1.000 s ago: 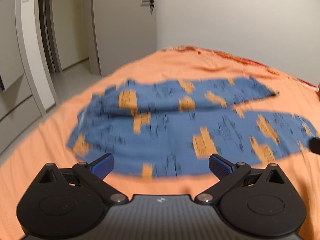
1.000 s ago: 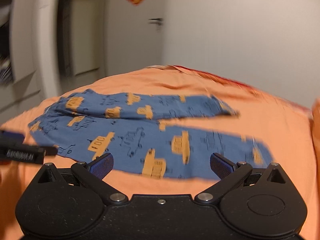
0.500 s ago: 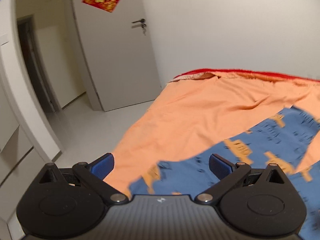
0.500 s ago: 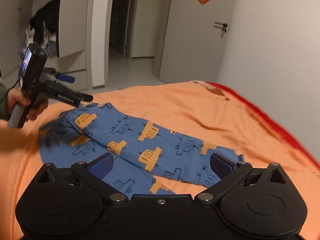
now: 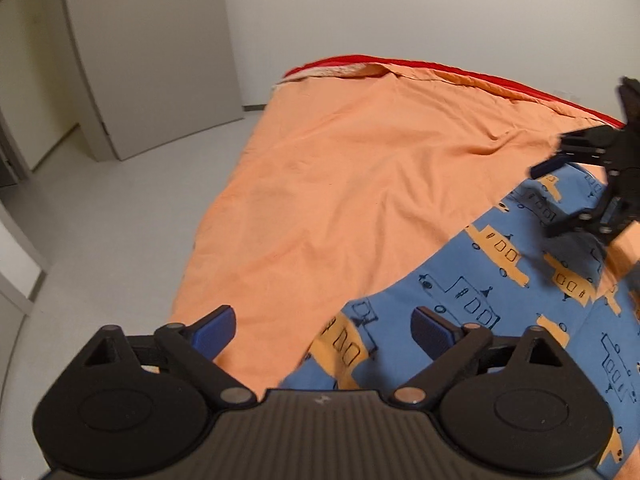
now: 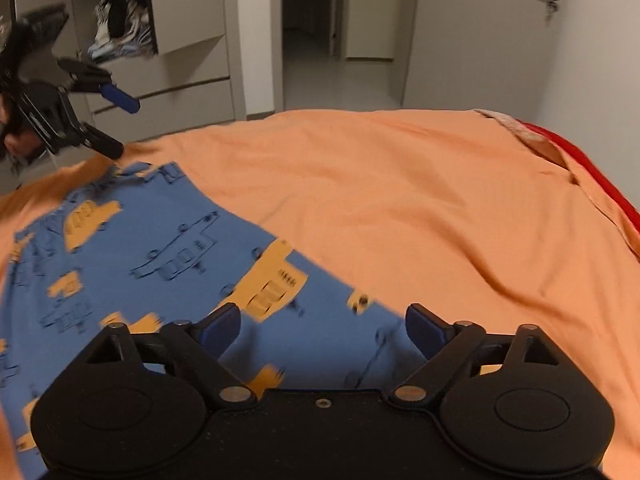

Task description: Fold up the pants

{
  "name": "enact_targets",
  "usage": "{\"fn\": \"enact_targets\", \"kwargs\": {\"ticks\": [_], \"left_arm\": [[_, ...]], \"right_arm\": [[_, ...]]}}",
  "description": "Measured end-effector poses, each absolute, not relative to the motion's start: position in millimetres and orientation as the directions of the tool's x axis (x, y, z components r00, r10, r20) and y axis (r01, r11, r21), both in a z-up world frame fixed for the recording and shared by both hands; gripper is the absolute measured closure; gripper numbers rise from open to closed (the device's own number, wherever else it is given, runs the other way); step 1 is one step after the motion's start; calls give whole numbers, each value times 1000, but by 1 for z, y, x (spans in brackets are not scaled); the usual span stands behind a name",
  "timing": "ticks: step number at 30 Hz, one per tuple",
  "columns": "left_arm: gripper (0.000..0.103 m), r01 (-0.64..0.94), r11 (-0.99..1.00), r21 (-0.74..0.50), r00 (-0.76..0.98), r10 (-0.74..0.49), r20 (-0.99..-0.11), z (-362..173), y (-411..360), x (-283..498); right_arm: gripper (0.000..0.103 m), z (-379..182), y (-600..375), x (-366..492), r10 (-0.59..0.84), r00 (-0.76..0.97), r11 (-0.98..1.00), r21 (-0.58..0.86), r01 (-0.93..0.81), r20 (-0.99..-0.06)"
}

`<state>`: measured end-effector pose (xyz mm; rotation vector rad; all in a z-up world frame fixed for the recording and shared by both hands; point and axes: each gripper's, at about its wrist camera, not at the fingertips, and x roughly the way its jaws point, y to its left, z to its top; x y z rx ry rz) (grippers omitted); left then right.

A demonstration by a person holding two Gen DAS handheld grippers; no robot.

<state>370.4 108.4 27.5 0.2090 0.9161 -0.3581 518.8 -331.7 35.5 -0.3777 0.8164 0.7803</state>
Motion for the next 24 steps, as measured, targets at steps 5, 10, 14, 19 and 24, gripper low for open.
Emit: {"fn": "enact_targets", "kwargs": {"ticks": [5, 10, 14, 19, 24], "left_arm": [[36, 464, 886, 0, 450, -236, -862, 12, 92, 400], [80, 510, 857, -74, 281, -247, -927, -10, 82, 413], [100, 512, 859, -3, 294, -179, -939, -13, 70, 408], [101, 492, 863, 113, 411, -115, -904, -1, 54, 388], [101, 443, 872, 208, 507, -52, -861, 14, 46, 373]], "right_arm": [[26, 21, -327, 545, 445, 435, 648, -53, -760, -783], [45, 1, -333, 554, 412, 376, 631, -38, -774, -830], [64, -6, -329, 547, 414, 380, 621, -48, -782, -827], [103, -5, -323, 545, 384, 436, 646, -101, -757, -814], [103, -1, -323, 538, 381, 494, 663, -142, -735, -782]]}}
